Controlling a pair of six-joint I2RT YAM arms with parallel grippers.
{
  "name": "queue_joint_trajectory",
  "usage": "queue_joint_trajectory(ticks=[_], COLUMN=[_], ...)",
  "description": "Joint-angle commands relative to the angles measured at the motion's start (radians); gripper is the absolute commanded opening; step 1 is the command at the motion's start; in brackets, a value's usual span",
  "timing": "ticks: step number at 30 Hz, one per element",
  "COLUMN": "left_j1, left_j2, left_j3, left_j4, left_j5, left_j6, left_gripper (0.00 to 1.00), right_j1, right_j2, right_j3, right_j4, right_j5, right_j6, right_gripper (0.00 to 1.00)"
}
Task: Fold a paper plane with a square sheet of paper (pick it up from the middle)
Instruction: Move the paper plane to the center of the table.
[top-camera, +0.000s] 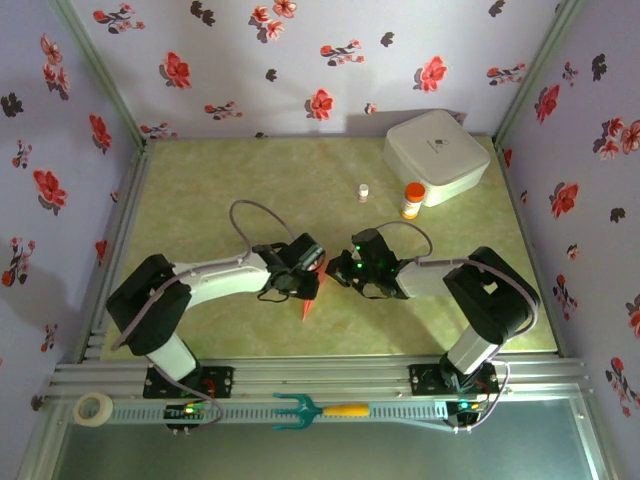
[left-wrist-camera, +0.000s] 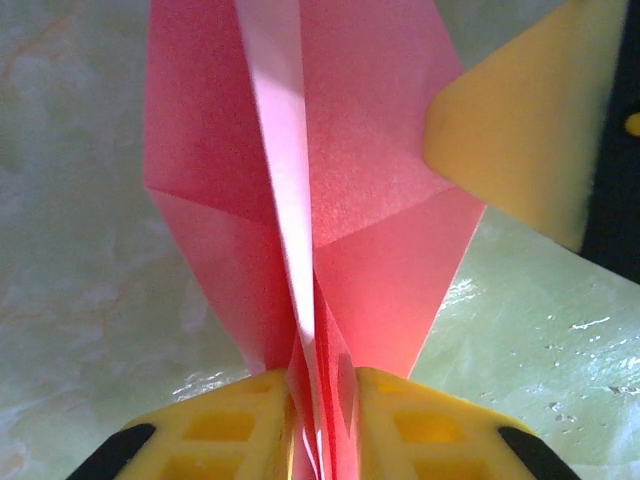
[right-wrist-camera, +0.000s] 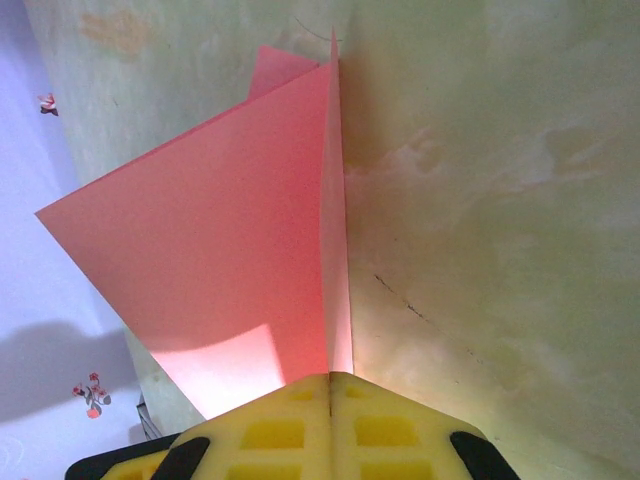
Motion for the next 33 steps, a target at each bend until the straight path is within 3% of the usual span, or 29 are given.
queue_joint_trajectory(ticks=[1,24,33], left_j1=[-0.008,-0.008,-0.009], left_j2=[0.019,0.092,0.079], left_j3=[0.020,0.057,0.054], left_j4=[0.009,0.000,-0.015], left_j5=[0.012,0.018,-0.024], left_j6=[0.006,0.024,0.006], left_gripper=[0.22,0.18,0.16], right_j1=[0.006,0.006,0.004], right_j2=[-0.023,-0.022,-0.046], right_j3=[0.007,-0.001,0.019], right_j4=[-0.027,-0.013,-0.083], right_j5=[0.010,0.006,0.013], right_j6=[-0.001,0.005,-0.034], right_gripper=[0.07,0.08,0.18])
